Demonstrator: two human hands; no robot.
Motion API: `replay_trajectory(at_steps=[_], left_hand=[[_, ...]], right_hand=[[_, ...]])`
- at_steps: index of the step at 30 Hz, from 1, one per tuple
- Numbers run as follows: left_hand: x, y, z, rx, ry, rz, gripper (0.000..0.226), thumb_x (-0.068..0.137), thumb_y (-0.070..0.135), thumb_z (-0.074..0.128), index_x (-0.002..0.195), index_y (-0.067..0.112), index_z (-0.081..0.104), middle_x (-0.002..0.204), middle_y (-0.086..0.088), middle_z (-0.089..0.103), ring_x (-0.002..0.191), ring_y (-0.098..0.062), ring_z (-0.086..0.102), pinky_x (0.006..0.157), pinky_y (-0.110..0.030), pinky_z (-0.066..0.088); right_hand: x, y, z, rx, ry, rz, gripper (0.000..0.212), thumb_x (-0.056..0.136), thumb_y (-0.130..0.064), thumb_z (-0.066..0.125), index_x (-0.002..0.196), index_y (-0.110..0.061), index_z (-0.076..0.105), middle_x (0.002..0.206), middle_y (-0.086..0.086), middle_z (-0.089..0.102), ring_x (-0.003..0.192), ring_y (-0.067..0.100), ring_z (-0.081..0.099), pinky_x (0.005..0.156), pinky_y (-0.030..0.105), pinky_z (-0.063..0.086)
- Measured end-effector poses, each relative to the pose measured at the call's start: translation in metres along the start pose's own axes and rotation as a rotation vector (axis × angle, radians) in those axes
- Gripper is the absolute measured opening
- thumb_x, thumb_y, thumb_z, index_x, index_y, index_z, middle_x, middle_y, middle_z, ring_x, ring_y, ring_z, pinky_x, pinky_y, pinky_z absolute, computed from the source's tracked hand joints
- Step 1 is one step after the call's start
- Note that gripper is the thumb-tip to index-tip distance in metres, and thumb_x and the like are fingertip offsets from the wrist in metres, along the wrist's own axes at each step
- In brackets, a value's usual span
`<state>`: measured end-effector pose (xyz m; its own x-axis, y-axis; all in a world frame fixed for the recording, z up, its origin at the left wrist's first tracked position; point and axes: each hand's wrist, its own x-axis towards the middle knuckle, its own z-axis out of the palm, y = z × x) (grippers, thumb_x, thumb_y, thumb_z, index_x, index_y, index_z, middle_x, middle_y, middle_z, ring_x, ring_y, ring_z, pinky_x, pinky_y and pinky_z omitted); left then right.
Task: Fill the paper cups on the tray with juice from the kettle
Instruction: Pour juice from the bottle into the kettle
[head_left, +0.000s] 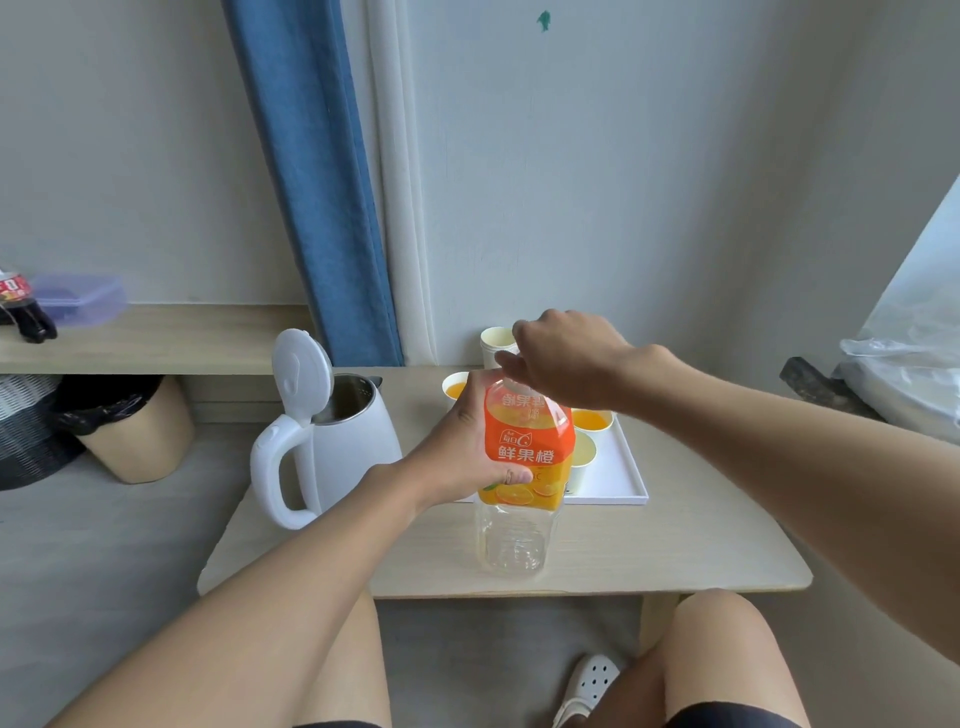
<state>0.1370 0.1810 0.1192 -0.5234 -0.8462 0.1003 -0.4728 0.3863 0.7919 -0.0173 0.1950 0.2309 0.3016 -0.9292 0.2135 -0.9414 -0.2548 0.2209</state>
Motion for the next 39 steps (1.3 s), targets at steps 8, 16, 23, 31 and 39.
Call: replay_trajectory(at_steps=[8, 16, 23, 31, 39], left_hand=[[-0.001, -0.002, -0.001, -0.008, -0.001, 0.004, 0.098, 0.078, 0.024, 0.091, 0.132, 0.048, 0.012, 0.132, 0.014, 0.04, 0.121, -0.008, 0.048, 0.092, -0.019, 0.043], [-0.003, -0.002, -0.002, 0.005, -0.003, 0.007, 0.099, 0.077, 0.022, 0.092, 0.128, 0.048, 0.012, 0.126, 0.017, 0.042, 0.118, -0.007, 0.05, 0.082, -0.006, 0.041], [-0.002, -0.001, 0.001, 0.001, 0.006, 0.021, 0.097, 0.078, 0.023, 0.091, 0.128, 0.049, 0.012, 0.128, 0.015, 0.041, 0.119, -0.008, 0.049, 0.085, -0.01, 0.042], [-0.001, -0.003, 0.0, 0.019, 0.0, 0.012, 0.096, 0.078, 0.024, 0.091, 0.125, 0.051, 0.012, 0.128, 0.013, 0.043, 0.116, -0.008, 0.052, 0.088, -0.014, 0.045], [-0.001, -0.005, 0.001, 0.046, 0.018, 0.047, 0.1, 0.076, 0.025, 0.092, 0.126, 0.055, 0.011, 0.129, 0.013, 0.043, 0.116, -0.009, 0.052, 0.088, -0.013, 0.044]], right_hand=[[0.0, 0.015, -0.016, 0.259, -0.221, -0.121, 0.031, 0.097, -0.042, 0.054, 0.117, -0.019, 0.061, 0.11, 0.005, 0.068, 0.085, 0.022, 0.059, 0.071, 0.032, 0.049], [-0.001, 0.0, -0.004, -0.052, -0.031, -0.077, 0.046, 0.101, -0.05, 0.036, 0.101, -0.011, 0.059, 0.082, 0.006, 0.059, 0.065, 0.025, 0.052, 0.05, 0.028, 0.033], [-0.004, 0.007, -0.002, -0.039, -0.022, -0.169, 0.035, 0.103, -0.043, 0.037, 0.095, -0.012, 0.051, 0.076, 0.005, 0.057, 0.067, 0.027, 0.052, 0.054, 0.03, 0.037], [-0.002, 0.001, -0.001, -0.133, 0.053, -0.199, 0.034, 0.104, -0.042, 0.028, 0.09, -0.015, 0.043, 0.068, 0.001, 0.045, 0.055, 0.026, 0.043, 0.054, 0.028, 0.036], [0.004, -0.014, 0.008, -0.148, 0.053, 0.025, 0.031, 0.101, -0.033, 0.038, 0.083, -0.012, 0.052, 0.059, 0.001, 0.04, 0.047, 0.018, 0.035, 0.045, 0.026, 0.021]])
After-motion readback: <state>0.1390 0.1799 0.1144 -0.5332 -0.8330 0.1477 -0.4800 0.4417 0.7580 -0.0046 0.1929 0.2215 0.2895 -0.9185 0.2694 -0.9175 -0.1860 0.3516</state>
